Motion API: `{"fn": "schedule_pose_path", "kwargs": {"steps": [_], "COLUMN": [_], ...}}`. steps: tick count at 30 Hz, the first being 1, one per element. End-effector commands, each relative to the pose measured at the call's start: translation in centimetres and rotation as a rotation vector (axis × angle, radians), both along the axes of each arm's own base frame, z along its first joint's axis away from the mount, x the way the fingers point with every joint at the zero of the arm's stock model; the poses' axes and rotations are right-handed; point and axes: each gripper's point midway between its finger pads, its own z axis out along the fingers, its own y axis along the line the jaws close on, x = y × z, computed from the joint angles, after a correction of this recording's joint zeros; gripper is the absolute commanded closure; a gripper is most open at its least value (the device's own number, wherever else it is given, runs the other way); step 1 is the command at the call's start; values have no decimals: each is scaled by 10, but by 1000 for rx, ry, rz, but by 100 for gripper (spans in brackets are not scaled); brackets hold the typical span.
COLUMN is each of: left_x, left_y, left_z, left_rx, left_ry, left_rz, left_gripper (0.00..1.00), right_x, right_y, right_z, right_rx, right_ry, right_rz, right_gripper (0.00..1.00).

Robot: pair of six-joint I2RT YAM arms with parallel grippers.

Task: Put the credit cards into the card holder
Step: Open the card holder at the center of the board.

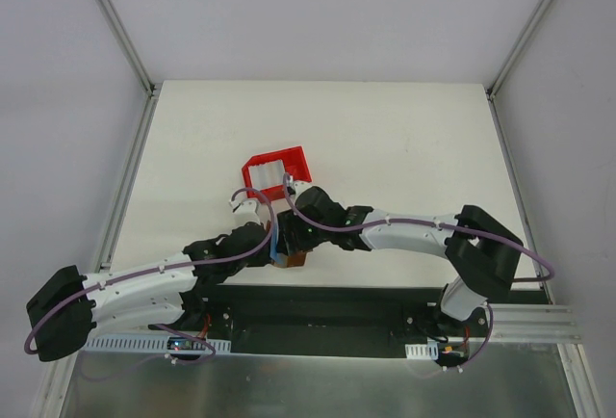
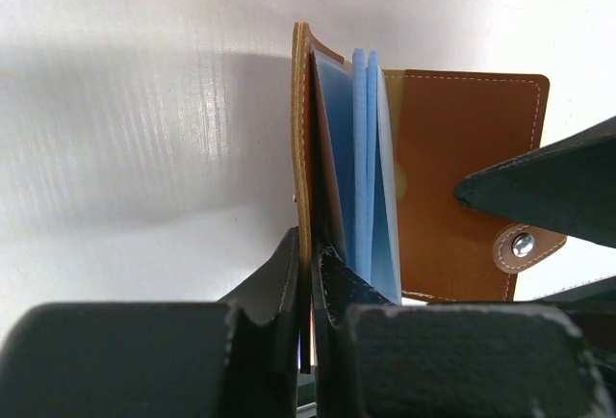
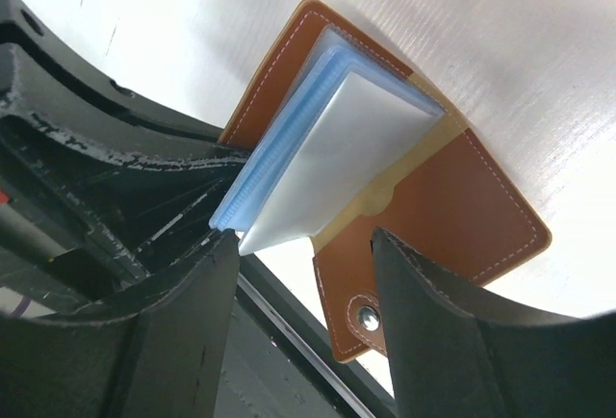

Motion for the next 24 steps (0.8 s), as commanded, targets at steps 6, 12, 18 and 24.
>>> {"fn": "schedule_pose_path", "kwargs": {"steps": [6,12,18,24], "left_x": [0,0,0,0], "left_y": [7,7,7,8], "left_z": [2,2,2,1], "left_rx": [26,25,30,31], "left_ry": [-25,-26,-26,-24], "left_rz": [-9,-11,-12,-9], "left_gripper": [100,100,100,100], "right_x": [1,0,0,0], "right_y": [17,20,22,11], "right_z": [9,6,9,-7], "right_rx": [26,21,27,-42], "right_ry": [-6,0,-8,-5], "right_rz": [18,18,16,1], "right_gripper": [39,38,37,43]}}
